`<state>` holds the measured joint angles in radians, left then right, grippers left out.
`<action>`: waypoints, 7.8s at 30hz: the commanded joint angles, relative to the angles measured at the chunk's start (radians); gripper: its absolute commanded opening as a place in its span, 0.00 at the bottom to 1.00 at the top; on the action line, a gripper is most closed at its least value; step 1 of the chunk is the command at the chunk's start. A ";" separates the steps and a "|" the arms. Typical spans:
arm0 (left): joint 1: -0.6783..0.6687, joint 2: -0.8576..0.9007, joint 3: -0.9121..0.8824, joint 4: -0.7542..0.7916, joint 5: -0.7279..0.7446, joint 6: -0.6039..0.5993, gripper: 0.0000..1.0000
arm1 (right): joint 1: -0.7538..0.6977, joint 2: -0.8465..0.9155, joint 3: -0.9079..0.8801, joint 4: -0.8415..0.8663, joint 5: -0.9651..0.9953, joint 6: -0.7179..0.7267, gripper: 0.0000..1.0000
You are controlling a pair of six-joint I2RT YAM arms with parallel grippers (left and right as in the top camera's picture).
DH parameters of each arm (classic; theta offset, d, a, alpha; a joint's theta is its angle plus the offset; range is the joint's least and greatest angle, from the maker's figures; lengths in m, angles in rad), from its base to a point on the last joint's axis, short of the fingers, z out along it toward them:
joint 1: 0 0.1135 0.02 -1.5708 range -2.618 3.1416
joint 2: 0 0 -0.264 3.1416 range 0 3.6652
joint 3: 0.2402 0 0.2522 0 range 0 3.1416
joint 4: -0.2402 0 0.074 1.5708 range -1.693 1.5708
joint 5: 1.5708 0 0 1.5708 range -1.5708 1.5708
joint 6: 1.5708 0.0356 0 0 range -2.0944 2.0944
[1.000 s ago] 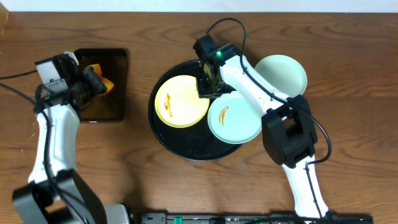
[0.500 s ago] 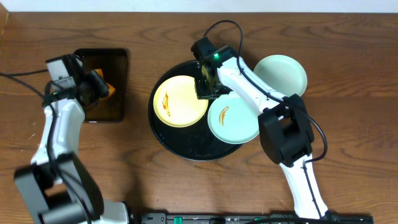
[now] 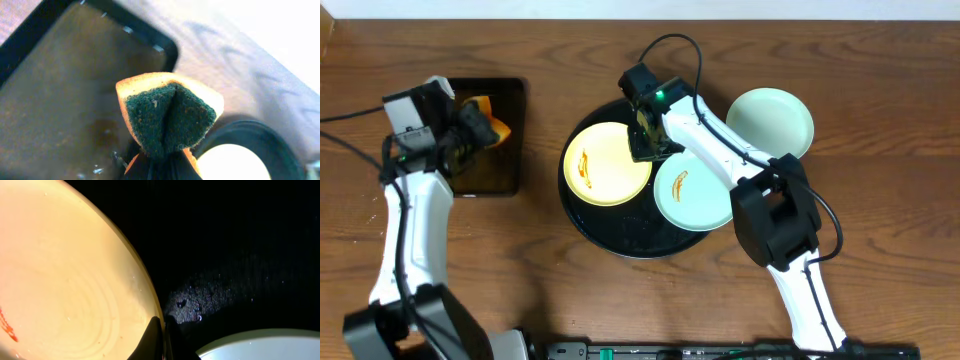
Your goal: Clean dirty plates on tray and stack at the side
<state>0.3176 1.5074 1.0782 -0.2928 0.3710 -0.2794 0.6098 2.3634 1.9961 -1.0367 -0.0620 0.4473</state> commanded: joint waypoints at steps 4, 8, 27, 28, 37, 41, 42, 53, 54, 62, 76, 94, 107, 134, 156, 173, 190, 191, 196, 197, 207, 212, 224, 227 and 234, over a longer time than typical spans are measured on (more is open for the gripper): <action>-0.047 0.075 -0.003 -0.017 0.006 0.019 0.08 | 0.012 0.012 -0.037 0.029 0.035 0.000 0.01; -0.048 0.120 -0.003 -0.021 -0.016 0.020 0.07 | 0.010 0.012 -0.079 0.064 0.026 -0.027 0.01; -0.082 -0.057 -0.003 -0.024 0.115 0.014 0.07 | -0.004 0.012 -0.095 0.106 0.028 -0.045 0.01; -0.089 -0.054 -0.003 -0.026 0.115 0.014 0.08 | -0.005 0.012 -0.095 0.107 0.027 -0.045 0.01; -0.191 -0.045 -0.003 -0.043 0.039 0.024 0.07 | -0.008 0.012 -0.134 0.174 0.028 -0.045 0.01; -0.229 -0.042 -0.003 -0.060 0.036 0.024 0.07 | -0.019 0.012 -0.145 0.177 0.028 -0.045 0.01; -0.239 -0.041 -0.003 -0.068 0.036 0.024 0.07 | -0.021 0.012 -0.145 0.177 0.028 -0.045 0.01; -0.409 0.058 -0.003 -0.087 0.010 -0.045 0.08 | -0.028 0.012 -0.145 0.174 0.028 -0.045 0.01; -0.422 0.077 -0.003 -0.087 -0.019 -0.066 0.08 | -0.028 0.012 -0.145 0.173 0.028 -0.045 0.01; -0.490 0.235 -0.003 -0.080 -0.070 -0.215 0.07 | -0.029 0.012 -0.145 0.171 0.028 -0.044 0.01; -0.526 0.326 -0.003 0.035 -0.084 -0.347 0.07 | -0.027 0.012 -0.145 0.180 0.028 -0.033 0.01; -0.498 0.422 -0.002 -0.097 -0.391 -0.275 0.07 | -0.029 0.012 -0.145 0.158 0.050 -0.033 0.01; -0.498 0.262 0.001 -0.166 -0.427 -0.245 0.08 | -0.028 0.012 -0.145 0.161 0.050 -0.033 0.01; -0.627 0.441 0.001 -0.026 -0.312 -0.316 0.08 | -0.028 0.012 -0.145 0.156 0.050 -0.033 0.01; -0.546 0.185 0.008 -0.154 -0.514 -0.177 0.07 | -0.028 0.012 -0.145 0.156 0.051 -0.033 0.01; -0.573 0.386 0.005 -0.036 -0.214 -0.257 0.08 | -0.029 0.012 -0.145 0.154 0.050 -0.033 0.01; -0.414 0.369 0.006 -0.064 -0.402 -0.166 0.08 | -0.029 0.012 -0.145 0.143 0.058 -0.033 0.01; -0.407 0.353 0.006 -0.070 -0.402 -0.165 0.07 | -0.029 0.012 -0.145 0.143 0.058 -0.034 0.01; -0.402 0.254 0.006 -0.091 -0.402 -0.158 0.08 | -0.029 0.012 -0.145 0.145 0.058 -0.033 0.01; -0.402 0.229 0.006 -0.095 -0.401 -0.158 0.07 | -0.028 0.012 -0.145 0.145 0.058 -0.033 0.01; -0.402 -0.024 0.006 -0.114 -0.356 -0.159 0.07 | -0.028 0.012 -0.145 0.143 0.057 -0.034 0.01; -0.391 -0.077 0.006 -0.113 -0.357 -0.159 0.08 | -0.029 0.005 -0.145 0.134 0.050 -0.034 0.01; -0.130 -0.076 0.006 -0.082 -0.360 -0.158 0.08 | -0.038 -0.212 -0.143 0.127 0.103 -0.304 0.01; -0.063 -0.074 0.006 -0.050 -0.360 -0.158 0.08 | -0.036 -0.284 -0.143 0.129 0.169 -0.358 0.01; -0.021 -0.006 0.006 0.006 -0.360 -0.048 0.08 | 0.000 -0.386 -0.143 0.129 0.374 -0.465 0.01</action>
<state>0.2935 1.4509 1.0851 -0.3099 0.0189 -0.4232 0.5915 2.0125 1.8503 -0.9077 0.1761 0.0792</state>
